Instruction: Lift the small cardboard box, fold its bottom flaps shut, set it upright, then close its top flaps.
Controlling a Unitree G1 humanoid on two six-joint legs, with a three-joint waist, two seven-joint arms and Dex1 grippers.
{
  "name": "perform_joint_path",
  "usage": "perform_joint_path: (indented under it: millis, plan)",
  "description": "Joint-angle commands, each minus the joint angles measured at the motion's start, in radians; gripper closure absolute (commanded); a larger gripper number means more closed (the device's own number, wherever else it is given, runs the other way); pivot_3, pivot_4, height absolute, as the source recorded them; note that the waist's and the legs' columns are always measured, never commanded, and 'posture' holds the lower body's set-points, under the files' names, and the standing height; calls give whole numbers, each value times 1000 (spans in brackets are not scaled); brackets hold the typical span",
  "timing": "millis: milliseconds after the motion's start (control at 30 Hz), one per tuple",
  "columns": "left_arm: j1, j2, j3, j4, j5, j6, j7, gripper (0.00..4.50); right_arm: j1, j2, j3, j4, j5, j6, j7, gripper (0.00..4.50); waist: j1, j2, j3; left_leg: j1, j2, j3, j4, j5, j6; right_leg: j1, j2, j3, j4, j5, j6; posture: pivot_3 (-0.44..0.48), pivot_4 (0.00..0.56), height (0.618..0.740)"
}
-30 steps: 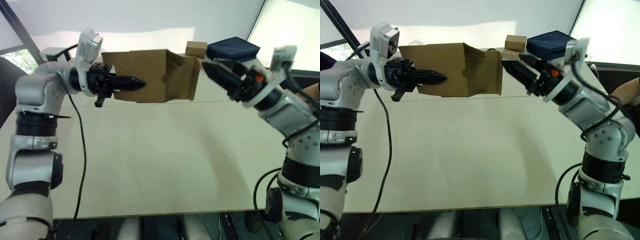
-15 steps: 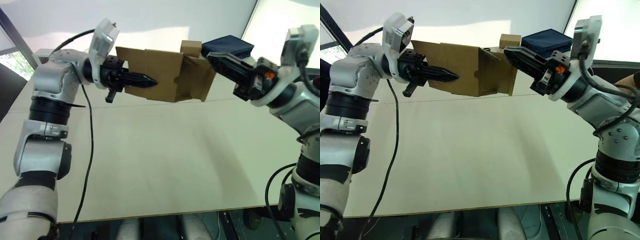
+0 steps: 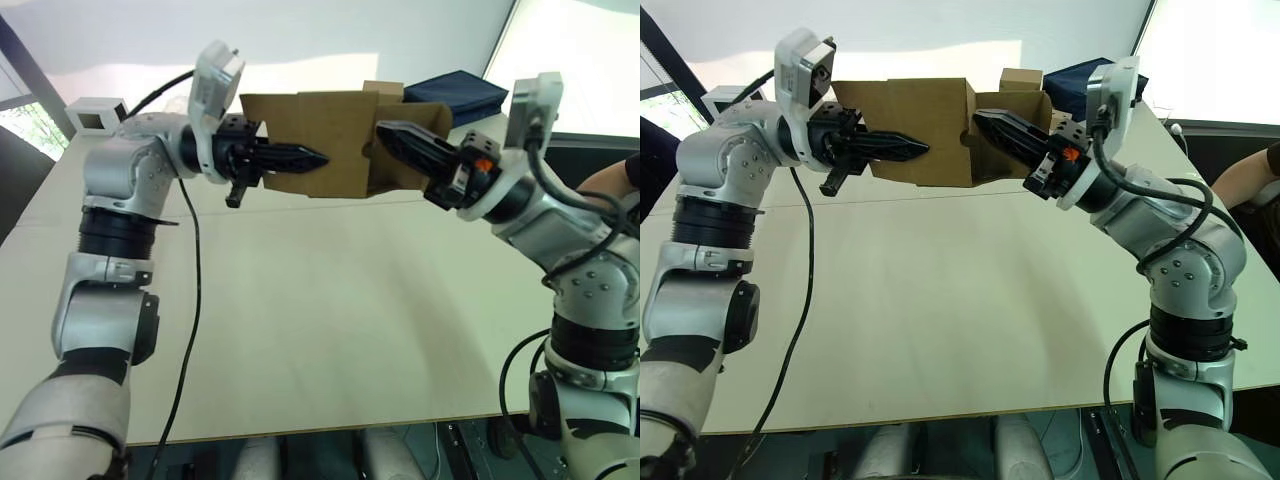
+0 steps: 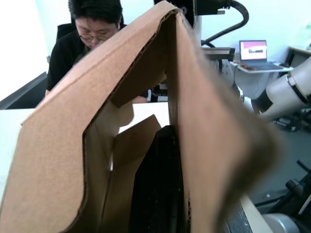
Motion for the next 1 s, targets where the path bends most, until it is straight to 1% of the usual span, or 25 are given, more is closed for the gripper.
perform_joint_path:
  millis: [33,167,333,467,533,733,833,900,1000]
  plan:
    - [-3,-15,42,-65,-43,40,28,4500,-28,30,13,-24,-32,-39,-18,4460,0,0,0,0,0,0,0,0,0,0,0,0,0,0,0,0,150,740]
    - [17,-30,58,-102,-76,101,44,4500,-26,50,32,-22,-74,-62,-16,4460,-2,0,0,0,0,0,0,0,0,0,0,0,0,0,0,0,150,740]
    - [34,-41,65,-122,-93,141,61,4500,-20,69,39,-33,-72,-61,-17,4460,-7,0,0,0,0,0,0,1,-1,0,0,0,0,0,0,0,150,740]
    - [37,-45,56,-107,-68,119,72,4500,-12,78,37,-45,-54,-48,-19,4460,-8,0,0,0,0,0,0,1,-1,0,0,0,0,0,0,0,150,740]
    - [36,-42,40,-83,-27,79,80,4500,0,68,23,-58,-25,-29,-14,4460,-8,0,0,0,0,0,0,1,-1,0,0,0,0,0,0,0,150,740]
    - [10,-63,49,-6,41,-6,136,4500,41,9,-3,-99,56,36,6,4460,-6,0,0,0,0,0,0,0,-1,0,-1,0,0,0,0,0,150,740]
    - [2,-67,50,14,52,-25,136,4500,68,-27,-21,-121,86,64,7,4460,-7,0,0,0,0,0,0,0,0,0,0,0,0,0,0,0,150,740]
    - [0,-63,47,20,56,-30,126,4500,96,-63,-49,-131,105,80,13,4460,-8,0,0,0,0,0,0,0,0,0,0,0,0,0,0,0,150,740]
    - [-5,-53,49,29,56,-27,110,4500,176,-156,-123,-132,157,122,47,4460,0,0,0,0,-1,0,0,-1,1,0,-1,0,0,0,0,0,150,740]
